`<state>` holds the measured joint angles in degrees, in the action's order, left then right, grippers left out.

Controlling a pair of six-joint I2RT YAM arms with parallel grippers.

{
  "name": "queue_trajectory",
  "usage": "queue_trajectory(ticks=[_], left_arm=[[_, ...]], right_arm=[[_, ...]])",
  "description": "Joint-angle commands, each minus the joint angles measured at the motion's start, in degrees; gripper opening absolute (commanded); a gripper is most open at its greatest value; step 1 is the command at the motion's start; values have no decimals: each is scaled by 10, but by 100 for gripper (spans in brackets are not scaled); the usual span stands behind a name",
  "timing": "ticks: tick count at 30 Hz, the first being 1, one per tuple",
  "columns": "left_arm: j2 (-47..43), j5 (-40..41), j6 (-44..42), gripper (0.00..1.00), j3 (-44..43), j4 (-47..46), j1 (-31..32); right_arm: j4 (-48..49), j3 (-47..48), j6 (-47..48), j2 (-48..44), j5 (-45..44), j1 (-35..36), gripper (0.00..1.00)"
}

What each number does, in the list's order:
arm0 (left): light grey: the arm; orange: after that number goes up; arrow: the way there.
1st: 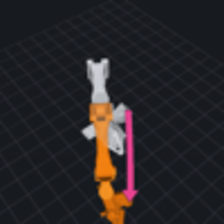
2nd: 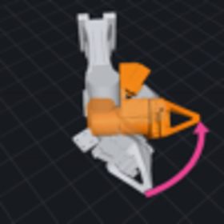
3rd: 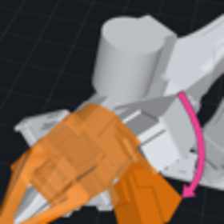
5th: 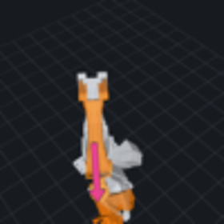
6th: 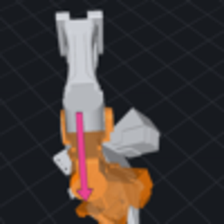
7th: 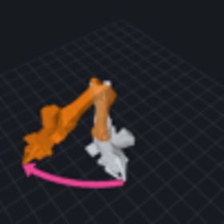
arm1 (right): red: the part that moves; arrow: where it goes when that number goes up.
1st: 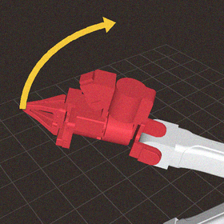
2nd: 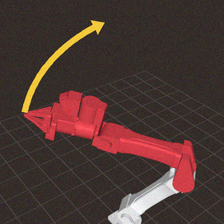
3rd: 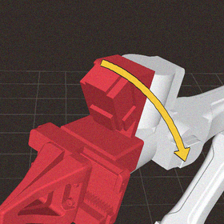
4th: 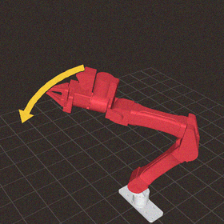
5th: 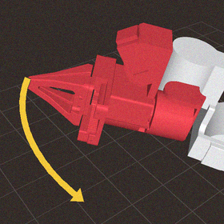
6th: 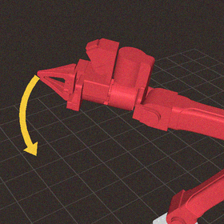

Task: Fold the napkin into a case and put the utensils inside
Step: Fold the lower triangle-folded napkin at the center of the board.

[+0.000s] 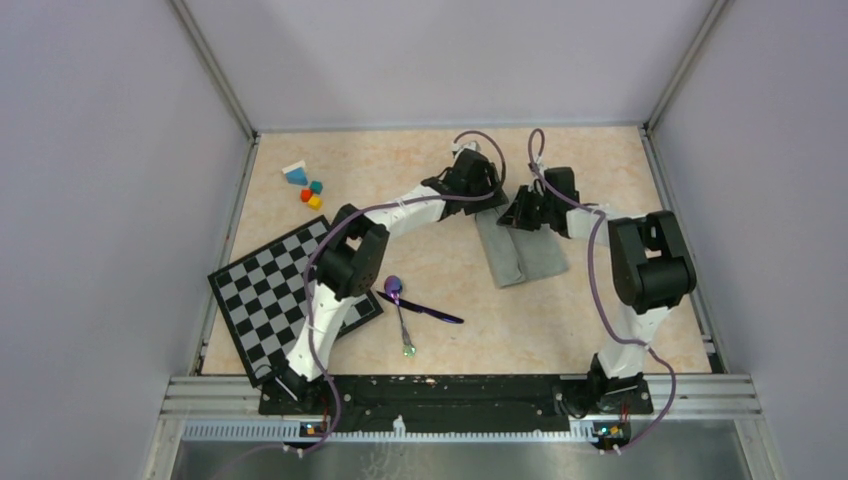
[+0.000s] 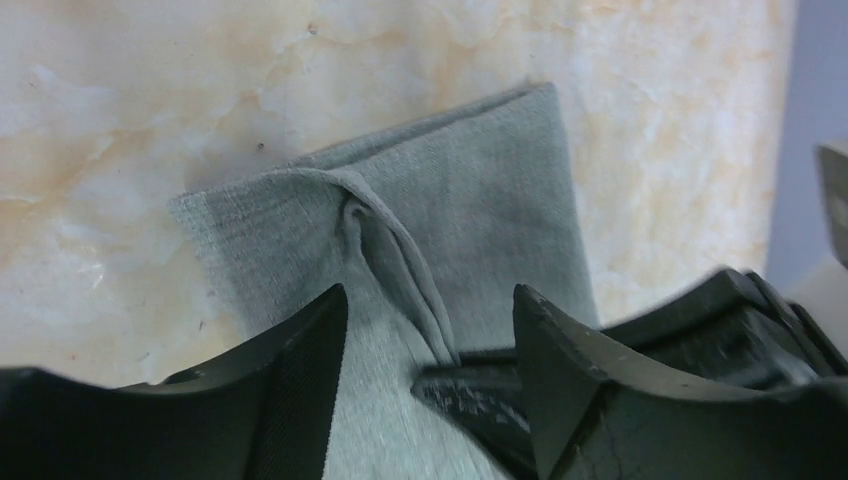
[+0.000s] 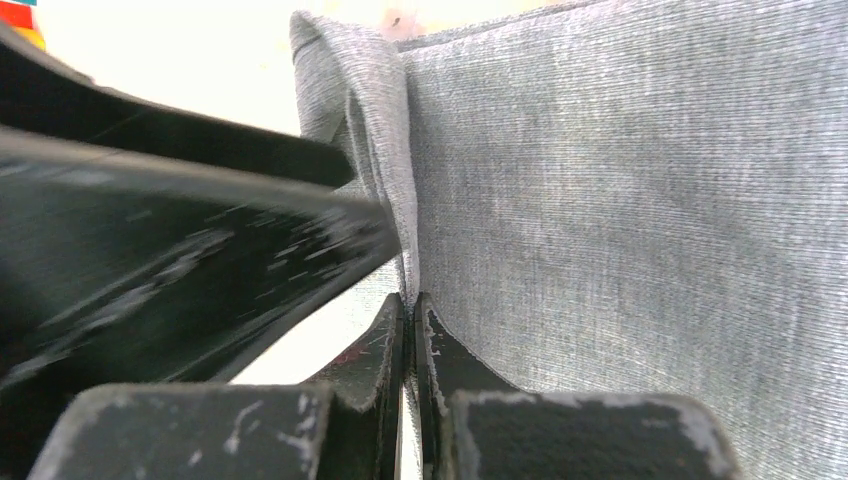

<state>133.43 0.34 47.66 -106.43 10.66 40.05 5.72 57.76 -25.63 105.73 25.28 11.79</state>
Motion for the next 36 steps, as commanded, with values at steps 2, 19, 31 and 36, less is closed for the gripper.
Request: queue_trajectory(ticks=[2, 19, 31, 36], left_arm=[[-105, -104, -25, 70, 45, -52, -22], [-72, -182, -49, 54, 56, -83, -73], [19, -184, -30, 29, -12, -96, -71], [53, -196, -18, 26, -46, -102, -68]], right_arm=[[1, 16, 5, -15, -1, -19, 0], [2, 5, 5, -4, -15, -46, 0], [5, 2, 4, 7, -8, -49, 0], [4, 3, 4, 7, -4, -50, 0]])
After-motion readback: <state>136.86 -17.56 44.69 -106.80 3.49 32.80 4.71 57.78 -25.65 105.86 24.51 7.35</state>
